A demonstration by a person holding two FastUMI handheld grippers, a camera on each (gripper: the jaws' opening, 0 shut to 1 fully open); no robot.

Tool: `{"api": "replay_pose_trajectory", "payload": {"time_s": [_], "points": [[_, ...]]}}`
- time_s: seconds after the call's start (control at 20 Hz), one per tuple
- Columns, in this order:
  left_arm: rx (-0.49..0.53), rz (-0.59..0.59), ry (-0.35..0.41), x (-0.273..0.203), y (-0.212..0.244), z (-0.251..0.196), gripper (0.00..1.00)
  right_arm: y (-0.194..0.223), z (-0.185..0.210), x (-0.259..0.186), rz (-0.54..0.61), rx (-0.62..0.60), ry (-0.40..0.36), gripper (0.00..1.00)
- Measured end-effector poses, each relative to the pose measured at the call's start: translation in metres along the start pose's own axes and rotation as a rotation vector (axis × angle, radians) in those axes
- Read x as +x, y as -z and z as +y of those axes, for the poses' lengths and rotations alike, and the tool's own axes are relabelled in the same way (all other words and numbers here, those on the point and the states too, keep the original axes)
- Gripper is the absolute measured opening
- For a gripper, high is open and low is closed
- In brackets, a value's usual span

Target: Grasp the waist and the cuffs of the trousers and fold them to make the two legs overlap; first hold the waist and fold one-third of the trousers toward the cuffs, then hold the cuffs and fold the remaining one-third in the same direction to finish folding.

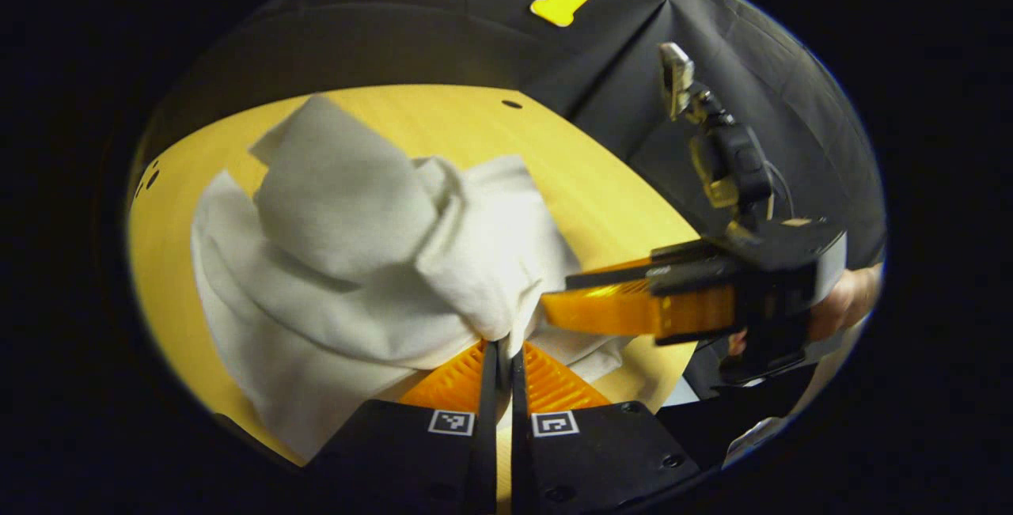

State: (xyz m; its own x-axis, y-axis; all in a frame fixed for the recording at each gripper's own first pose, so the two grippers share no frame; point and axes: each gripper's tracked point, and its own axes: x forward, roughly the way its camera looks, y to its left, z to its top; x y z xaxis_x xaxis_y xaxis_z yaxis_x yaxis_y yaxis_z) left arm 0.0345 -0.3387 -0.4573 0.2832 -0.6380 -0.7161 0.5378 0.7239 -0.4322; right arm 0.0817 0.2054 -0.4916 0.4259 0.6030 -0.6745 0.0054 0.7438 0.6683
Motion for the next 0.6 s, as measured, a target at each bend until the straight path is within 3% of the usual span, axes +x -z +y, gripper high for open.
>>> {"api": "replay_pose_trajectory", "payload": {"time_s": [0.1,0.2,0.35,0.45,0.6], "points": [[-0.011,-0.024,0.029,-0.002,-0.001,0.000,0.17,-0.010,-0.003,-0.011,-0.037,-0.009,-0.002,0.59],[0.002,-0.038,0.079,-0.002,0.004,-0.008,0.36,-0.024,-0.007,-0.016,-0.072,-0.004,-0.005,0.59],[0.100,-0.054,0.115,-0.008,0.009,-0.027,0.87,-0.036,-0.009,-0.026,-0.105,0.015,-0.010,0.59],[0.175,-0.056,0.093,-0.012,0.014,-0.032,0.98,-0.041,-0.010,-0.032,-0.119,0.021,-0.015,0.59],[0.161,-0.072,0.108,-0.026,0.011,-0.035,0.98,-0.042,-0.009,-0.037,-0.130,0.025,-0.008,0.59]]}}
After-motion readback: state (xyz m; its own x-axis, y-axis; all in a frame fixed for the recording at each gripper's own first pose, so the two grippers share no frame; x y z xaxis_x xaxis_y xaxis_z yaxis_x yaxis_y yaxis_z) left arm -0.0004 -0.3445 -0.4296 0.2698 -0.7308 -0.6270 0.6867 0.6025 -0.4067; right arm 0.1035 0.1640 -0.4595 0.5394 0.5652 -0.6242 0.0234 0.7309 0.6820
